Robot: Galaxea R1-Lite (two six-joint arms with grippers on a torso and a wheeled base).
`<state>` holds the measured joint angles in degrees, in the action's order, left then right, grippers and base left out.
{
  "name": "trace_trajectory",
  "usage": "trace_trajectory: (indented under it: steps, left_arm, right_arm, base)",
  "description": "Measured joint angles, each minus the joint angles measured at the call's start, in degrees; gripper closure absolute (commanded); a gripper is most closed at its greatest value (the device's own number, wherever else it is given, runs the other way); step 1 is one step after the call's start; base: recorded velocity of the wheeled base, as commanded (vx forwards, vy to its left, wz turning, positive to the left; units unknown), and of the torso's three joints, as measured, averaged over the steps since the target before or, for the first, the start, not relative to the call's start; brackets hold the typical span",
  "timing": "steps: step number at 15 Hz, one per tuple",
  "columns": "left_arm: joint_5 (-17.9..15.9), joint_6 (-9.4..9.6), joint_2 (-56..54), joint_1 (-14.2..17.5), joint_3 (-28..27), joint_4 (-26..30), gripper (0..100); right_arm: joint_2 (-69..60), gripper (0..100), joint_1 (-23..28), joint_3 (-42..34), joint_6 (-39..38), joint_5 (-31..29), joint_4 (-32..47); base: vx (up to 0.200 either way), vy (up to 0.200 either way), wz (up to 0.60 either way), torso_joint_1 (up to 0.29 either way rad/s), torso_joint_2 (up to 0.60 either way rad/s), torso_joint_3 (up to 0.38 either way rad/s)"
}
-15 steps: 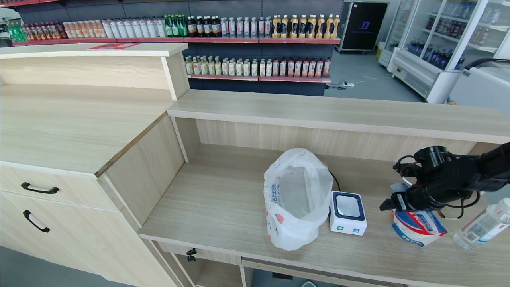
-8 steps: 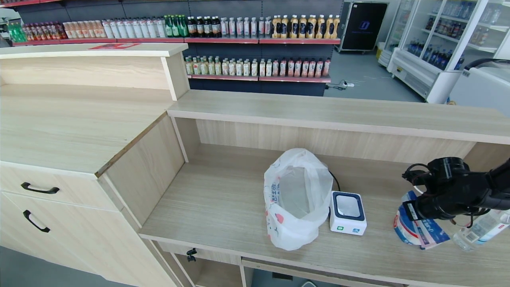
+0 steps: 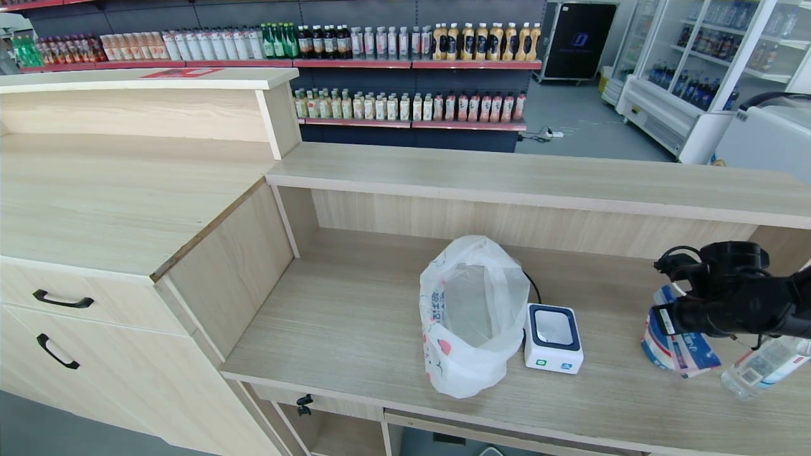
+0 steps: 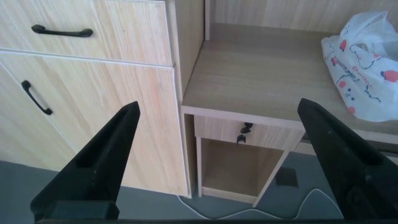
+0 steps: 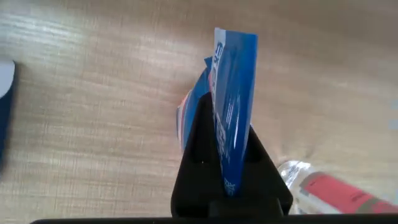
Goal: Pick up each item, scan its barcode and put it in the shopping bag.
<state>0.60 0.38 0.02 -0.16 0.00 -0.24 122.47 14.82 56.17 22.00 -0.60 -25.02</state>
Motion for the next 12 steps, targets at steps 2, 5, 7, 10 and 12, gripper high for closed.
trace_trajectory:
  steps: [2, 5, 7, 10, 12]
  left_arm:
    - [0.00, -0.02, 0.00, -0.05, 0.00, 0.00, 0]
    - [0.00, 0.02, 0.00, 0.00, 0.00, 0.02, 0]
    - [0.00, -0.02, 0.00, 0.00, 0.00, 0.00, 0]
    - [0.00, 0.00, 0.00, -0.05, 0.00, 0.00, 0]
    - [0.00, 0.02, 0.00, 0.00, 0.00, 0.00, 0]
  right_arm:
    - [-1.60, 100, -0.06, -2.38, 5.55, 0.38, -9.01]
    - [-4.13, 100, -0.16, -9.02, 11.23, 0.41, -26.19]
    - [-5.18, 100, -0.96, -13.96, 15.60, 0.76, -43.14]
    - [-6.23, 100, -3.25, -23.69, 20.29, 2.16, -61.20]
    - [-8.90, 100, -5.33, -31.78, 22.00, 2.49, -63.56]
  base:
    - [0.000, 0.000, 0.00, 0.000, 0.00, 0.000]
    - [0.000, 0.000, 0.00, 0.000, 0.00, 0.000]
    - [0.000, 0.000, 0.00, 0.000, 0.00, 0.000]
    - [0.000, 0.000, 0.00, 0.000, 0.00, 0.000]
    - [0.000, 0.000, 0.00, 0.000, 0.00, 0.000]
